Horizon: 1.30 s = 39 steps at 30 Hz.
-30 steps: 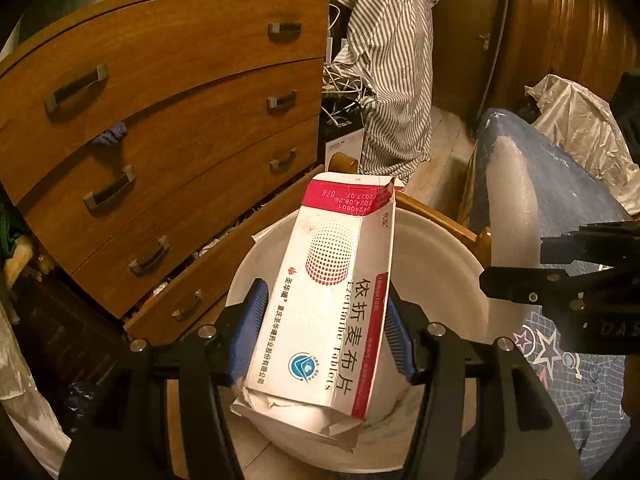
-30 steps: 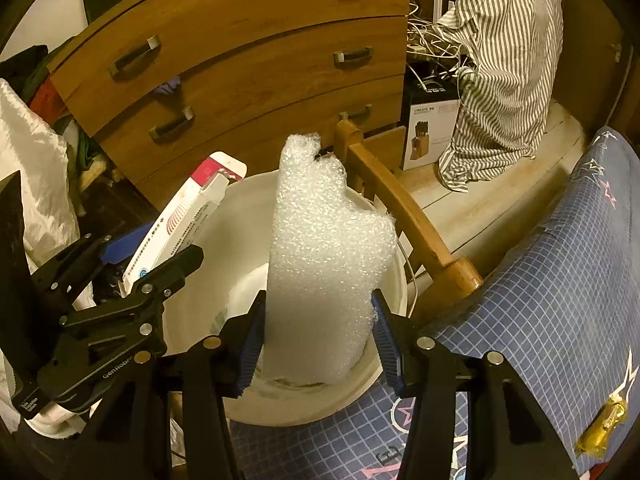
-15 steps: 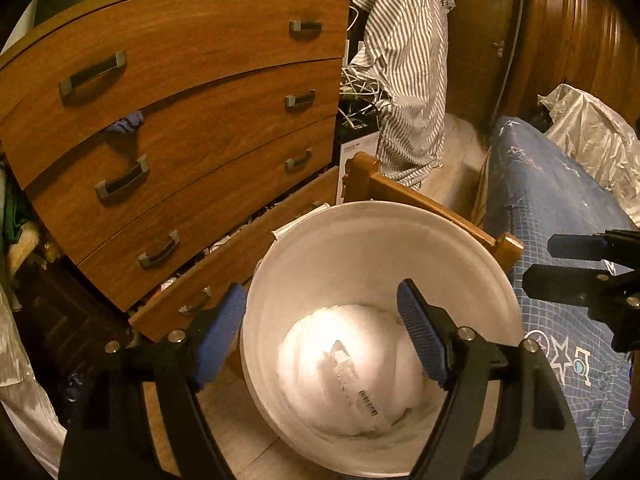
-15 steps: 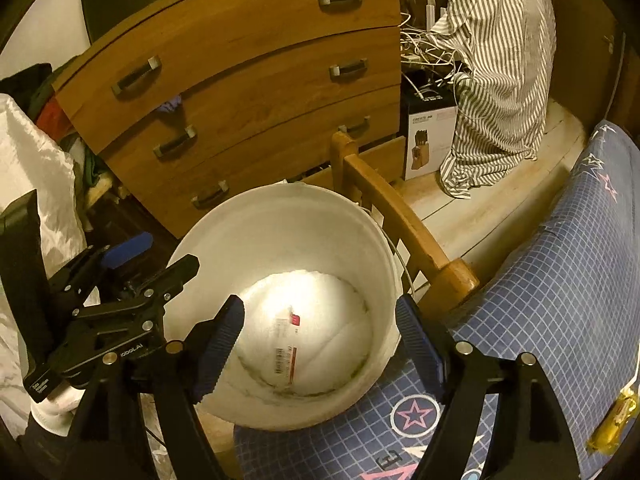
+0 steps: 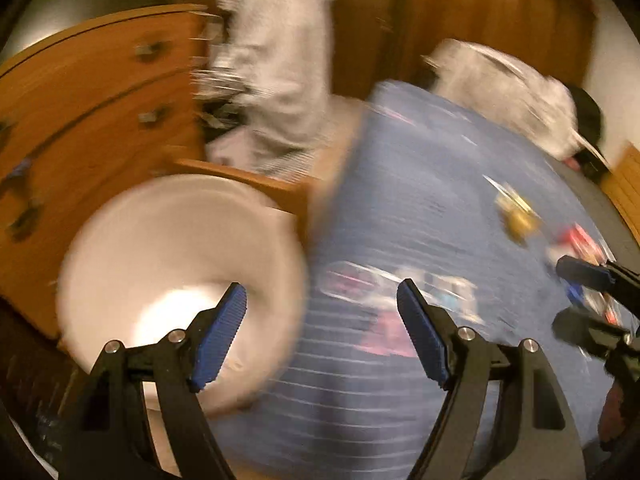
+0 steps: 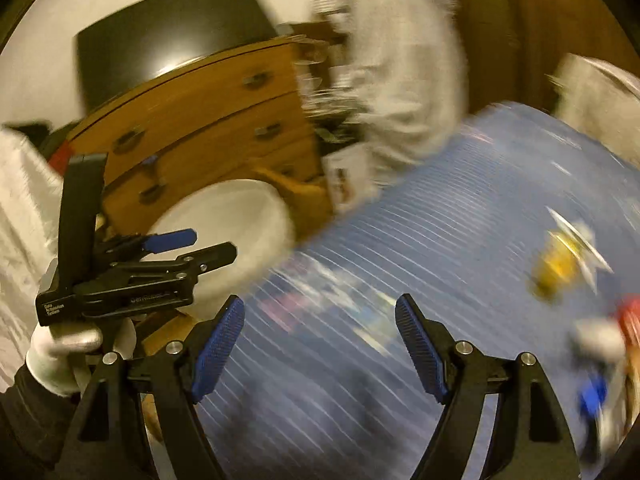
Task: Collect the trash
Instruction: 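Move both tools back over the bed, then grasp the white snack wrapper with left tool while right tool grasps the paper cup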
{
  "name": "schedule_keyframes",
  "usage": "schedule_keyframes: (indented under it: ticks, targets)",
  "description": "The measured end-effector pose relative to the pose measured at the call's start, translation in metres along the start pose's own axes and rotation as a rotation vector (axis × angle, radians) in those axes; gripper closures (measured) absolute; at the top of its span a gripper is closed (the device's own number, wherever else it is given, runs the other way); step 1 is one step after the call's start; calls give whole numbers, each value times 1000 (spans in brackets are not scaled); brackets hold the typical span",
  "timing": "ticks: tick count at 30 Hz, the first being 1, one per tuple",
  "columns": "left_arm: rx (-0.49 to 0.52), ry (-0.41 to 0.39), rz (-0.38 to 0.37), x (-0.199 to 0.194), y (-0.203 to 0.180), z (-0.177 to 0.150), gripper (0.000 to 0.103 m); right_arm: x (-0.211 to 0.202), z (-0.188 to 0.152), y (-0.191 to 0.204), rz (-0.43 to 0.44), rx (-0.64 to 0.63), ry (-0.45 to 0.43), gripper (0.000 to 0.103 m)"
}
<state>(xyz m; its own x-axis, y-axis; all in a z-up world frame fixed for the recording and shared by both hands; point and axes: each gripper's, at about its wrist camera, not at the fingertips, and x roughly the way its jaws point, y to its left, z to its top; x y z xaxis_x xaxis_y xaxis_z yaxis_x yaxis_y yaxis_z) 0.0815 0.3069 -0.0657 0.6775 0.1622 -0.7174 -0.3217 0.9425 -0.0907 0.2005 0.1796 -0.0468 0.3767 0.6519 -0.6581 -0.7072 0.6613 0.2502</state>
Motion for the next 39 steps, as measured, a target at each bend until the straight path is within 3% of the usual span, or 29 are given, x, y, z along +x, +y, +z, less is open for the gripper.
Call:
schedule_keyframes:
  ticks: [3,6,8,11,15,18,21,24,26,29,31,32,35,39]
  targets:
    - [85,51,-82,21,-61,-15,29,-59,-53,-64,-114,101,-44,25]
    - [175,87,-161,35,-123,-30,29,-124,-106,-123,-293,161,-97,25]
    - [219,106,-207,42,-159,-38,29,-153,-131,-158,-386,207,-111,25]
    - [253,126,-238,51,-196,-41,29,-172,-154,-210,-446,280,-117,26]
    - [265,143,-267,58,-228,-43,29,-158,-156,-258,-345,331,-114,33]
    - [276,158,-270,61,-242,-48,29,-134,-149,-272,-301,339,-92,48]
    - [284,170,-271,64,-252,-53,29,-116,-140,-279,-272,360,-88,71]
    - [285,176,-263,66,-250,-55,29,-106,-135,-246,-195,326,-87,73]
    - [270,184,-264,68,-249,-54,29,-106,-142,-220,-71,323,-84,73]
    - [254,187,-262,68,-243,-54,29,-125,-163,-217,47,435,-135,74]
    - [249,191,-261,66,-236,-57,29,-142,-184,-227,74,531,-172,74]
    - [249,193,-259,65,-233,-58,29,-150,-193,-230,63,563,-180,75]
    - [247,201,-250,65,-227,-60,29,-180,-229,-242,-114,581,-146,75]
    - [227,196,-251,60,-221,-60,29,-202,-256,-248,-207,570,-101,74]
